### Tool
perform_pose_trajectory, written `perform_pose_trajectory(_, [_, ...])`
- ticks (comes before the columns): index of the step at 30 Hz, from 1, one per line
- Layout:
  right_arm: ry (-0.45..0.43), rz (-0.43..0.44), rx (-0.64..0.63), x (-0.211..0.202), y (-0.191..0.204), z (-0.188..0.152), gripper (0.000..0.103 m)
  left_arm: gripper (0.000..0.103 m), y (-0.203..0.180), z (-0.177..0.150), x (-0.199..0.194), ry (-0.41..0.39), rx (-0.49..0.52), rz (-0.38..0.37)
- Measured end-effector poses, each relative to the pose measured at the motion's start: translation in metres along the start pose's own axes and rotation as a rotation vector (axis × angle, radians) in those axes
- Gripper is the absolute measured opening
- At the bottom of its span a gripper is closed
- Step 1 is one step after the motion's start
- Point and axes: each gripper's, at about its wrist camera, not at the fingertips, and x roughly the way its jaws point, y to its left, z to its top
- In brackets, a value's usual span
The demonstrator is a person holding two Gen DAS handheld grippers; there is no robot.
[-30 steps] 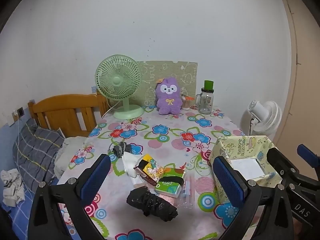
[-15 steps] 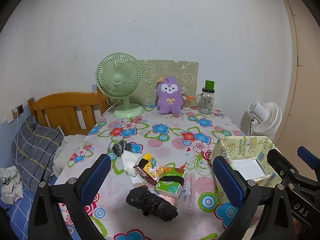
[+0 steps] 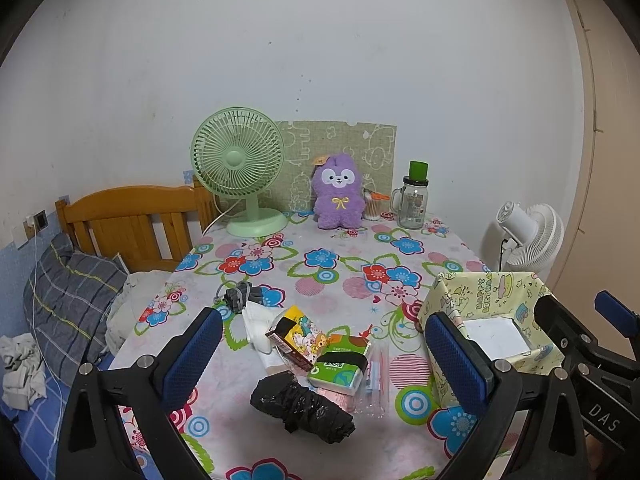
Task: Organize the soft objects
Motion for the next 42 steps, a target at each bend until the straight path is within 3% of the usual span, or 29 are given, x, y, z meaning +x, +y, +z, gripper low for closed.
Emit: perform_pose_trajectory(42, [0.015,0.01,-0.004,0.002,0.006,-0.002,0.099,0.097,0.002,-0.007,0.002,0.002,0.001,-0.005])
